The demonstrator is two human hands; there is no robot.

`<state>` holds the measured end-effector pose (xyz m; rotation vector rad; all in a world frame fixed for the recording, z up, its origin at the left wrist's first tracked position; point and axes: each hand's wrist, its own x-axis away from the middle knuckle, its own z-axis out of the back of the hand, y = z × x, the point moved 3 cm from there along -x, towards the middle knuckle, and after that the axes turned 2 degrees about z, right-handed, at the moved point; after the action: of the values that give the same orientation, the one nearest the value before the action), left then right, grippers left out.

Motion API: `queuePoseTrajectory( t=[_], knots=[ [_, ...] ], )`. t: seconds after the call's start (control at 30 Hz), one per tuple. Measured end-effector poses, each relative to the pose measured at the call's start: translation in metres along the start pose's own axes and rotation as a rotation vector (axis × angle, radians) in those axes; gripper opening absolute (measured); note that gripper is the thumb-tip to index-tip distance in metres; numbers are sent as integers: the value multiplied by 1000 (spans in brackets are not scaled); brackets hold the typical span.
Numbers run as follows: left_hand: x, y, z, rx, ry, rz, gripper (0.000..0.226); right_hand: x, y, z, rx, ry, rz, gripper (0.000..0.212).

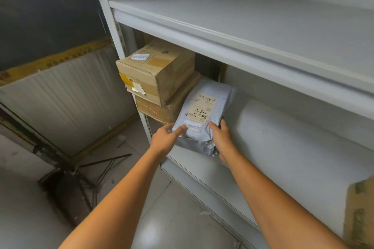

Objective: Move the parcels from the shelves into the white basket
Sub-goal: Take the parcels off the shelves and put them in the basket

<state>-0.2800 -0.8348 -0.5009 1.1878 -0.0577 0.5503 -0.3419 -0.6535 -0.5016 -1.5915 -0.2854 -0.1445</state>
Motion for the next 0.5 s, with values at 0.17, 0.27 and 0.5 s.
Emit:
queuePoseTrajectory(
  t=[0.17, 0.27, 0.5],
  knots=[
    [29, 8, -28, -63, -181, 86, 57, 32, -5, 51, -28, -104, -110, 36],
    [48, 10, -47, 18, -180, 110, 39, 50, -7, 67, 11, -122, -126, 36],
    [145, 7, -59, 174, -90, 149, 17, 107, -7, 97, 73, -241, -156, 36]
  ],
)
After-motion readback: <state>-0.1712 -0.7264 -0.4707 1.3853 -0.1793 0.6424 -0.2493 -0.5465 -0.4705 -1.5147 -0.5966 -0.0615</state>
